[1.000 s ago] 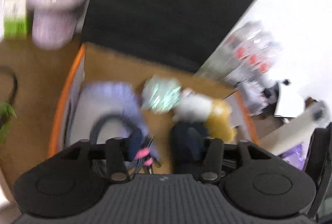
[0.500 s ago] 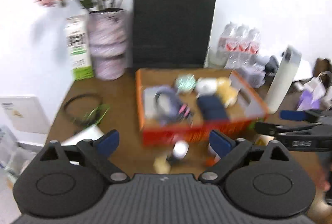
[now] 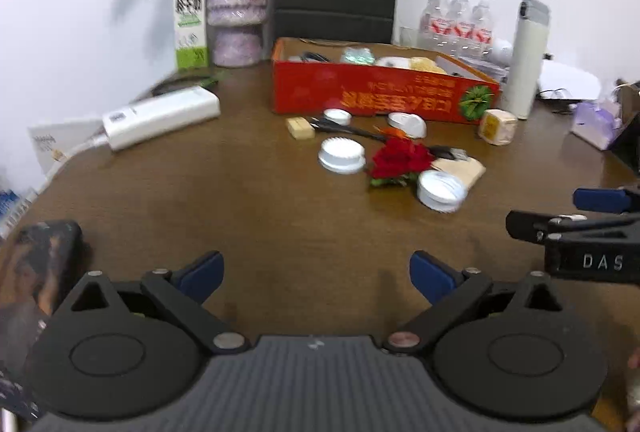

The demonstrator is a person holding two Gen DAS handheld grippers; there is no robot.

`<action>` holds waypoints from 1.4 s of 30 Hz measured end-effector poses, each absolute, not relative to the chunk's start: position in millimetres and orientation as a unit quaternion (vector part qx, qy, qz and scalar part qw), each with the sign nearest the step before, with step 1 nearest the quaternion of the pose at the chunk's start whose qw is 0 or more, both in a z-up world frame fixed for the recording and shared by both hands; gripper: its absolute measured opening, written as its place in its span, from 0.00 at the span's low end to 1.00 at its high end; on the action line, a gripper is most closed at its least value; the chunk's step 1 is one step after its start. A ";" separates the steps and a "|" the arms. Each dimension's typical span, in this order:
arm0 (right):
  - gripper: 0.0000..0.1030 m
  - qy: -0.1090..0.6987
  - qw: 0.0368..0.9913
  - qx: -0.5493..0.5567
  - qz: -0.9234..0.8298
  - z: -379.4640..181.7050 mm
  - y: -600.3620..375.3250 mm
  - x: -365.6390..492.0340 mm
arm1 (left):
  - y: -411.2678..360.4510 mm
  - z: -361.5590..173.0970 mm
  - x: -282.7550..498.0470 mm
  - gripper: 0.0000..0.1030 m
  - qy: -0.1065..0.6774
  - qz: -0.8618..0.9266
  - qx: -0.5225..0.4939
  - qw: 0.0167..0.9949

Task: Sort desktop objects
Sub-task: 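Grasp the crumpled white tissue with the right tool while the left tool grasps the red rose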

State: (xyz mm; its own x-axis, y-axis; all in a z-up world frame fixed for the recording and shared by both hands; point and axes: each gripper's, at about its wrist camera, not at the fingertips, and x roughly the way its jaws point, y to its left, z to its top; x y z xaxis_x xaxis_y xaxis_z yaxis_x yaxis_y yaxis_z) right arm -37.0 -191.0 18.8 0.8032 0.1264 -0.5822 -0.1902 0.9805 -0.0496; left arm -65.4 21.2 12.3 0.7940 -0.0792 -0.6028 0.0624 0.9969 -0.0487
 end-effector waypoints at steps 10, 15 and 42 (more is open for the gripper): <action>0.89 0.272 0.958 -0.011 0.092 4.7 -198.7 -69.1 | 20.2 1.8 -67.3 1.00 0.312 -0.010 -0.016 0.950; 0.89 0.259 0.960 -0.036 0.098 2.9 -189.3 -73.7 | 9.8 -1.9 -62.9 1.00 0.332 -0.012 0.017 0.943; 0.46 0.329 0.943 0.009 0.048 -1.2 -251.2 -25.2 | -20.5 8.8 55.9 0.55 0.330 -0.119 -0.068 0.934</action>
